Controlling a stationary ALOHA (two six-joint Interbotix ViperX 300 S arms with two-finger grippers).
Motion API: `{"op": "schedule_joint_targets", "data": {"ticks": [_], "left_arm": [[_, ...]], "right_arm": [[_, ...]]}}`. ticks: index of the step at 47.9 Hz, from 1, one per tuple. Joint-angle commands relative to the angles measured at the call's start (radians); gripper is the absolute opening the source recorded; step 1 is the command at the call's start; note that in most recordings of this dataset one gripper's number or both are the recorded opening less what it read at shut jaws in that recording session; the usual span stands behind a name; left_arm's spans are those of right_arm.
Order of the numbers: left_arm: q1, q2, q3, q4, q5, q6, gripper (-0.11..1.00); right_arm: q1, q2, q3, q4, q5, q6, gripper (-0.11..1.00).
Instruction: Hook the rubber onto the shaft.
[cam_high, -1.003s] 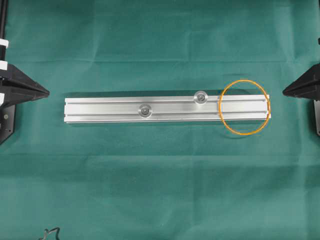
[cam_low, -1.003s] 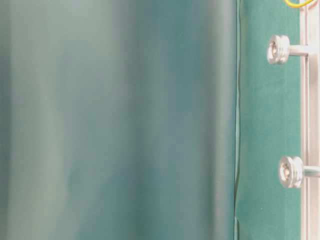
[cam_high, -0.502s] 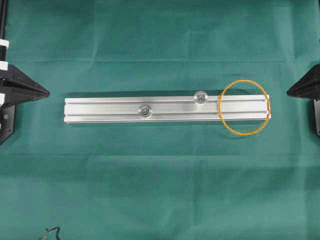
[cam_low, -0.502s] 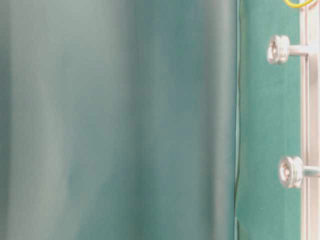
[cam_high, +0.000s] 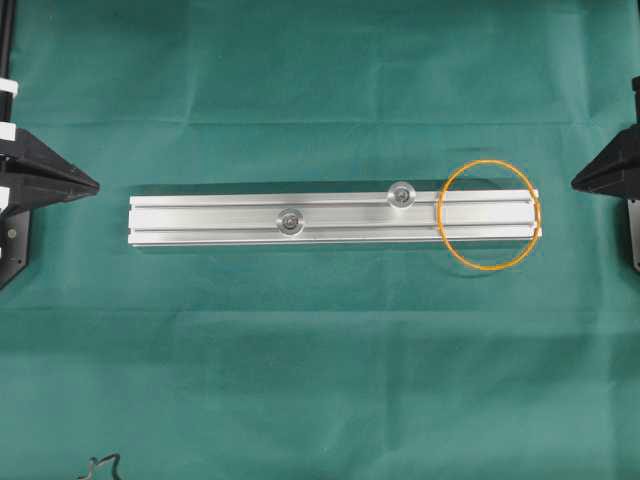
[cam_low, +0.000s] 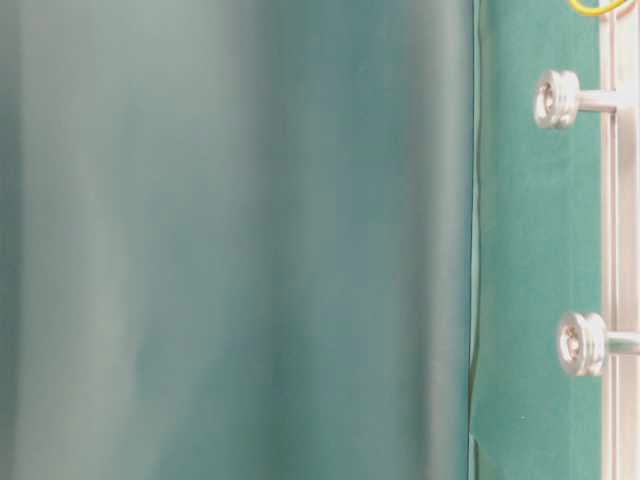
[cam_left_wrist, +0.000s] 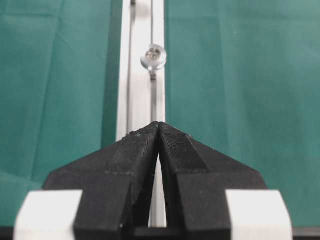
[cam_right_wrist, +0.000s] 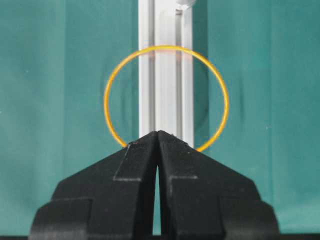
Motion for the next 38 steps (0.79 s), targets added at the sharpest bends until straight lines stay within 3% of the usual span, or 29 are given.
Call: {"op": "schedule_joint_targets", "data": {"ticks": [1, 6, 14, 17, 38], "left_arm": [[-0.003, 0.008, -0.026, 0.003, -0.006, 0.0, 0.02], [-0.003, 0.008, -0.028, 0.003, -0.006, 0.0, 0.02], [-0.003, 0.008, -0.028, 0.002, -0.006, 0.0, 0.02], [-0.003, 0.008, -0.028, 0.003, -0.006, 0.0, 0.02], [-0.003, 0.008, -0.026, 0.003, -0.006, 0.0, 0.02]], "right_arm": [[0.0, 0.005, -0.029, -0.006, 0.002, 0.003, 0.1], [0.0, 0.005, -0.031, -0.009, 0.002, 0.003, 0.33], [0.0, 0.003, -0.032, -0.023, 0.0, 0.003, 0.81], [-0.002, 0.003, -0.035, -0.034, 0.002, 0.003, 0.94], [0.0, 0.005, -0.044, -0.051, 0.023, 0.003, 0.92]]}}
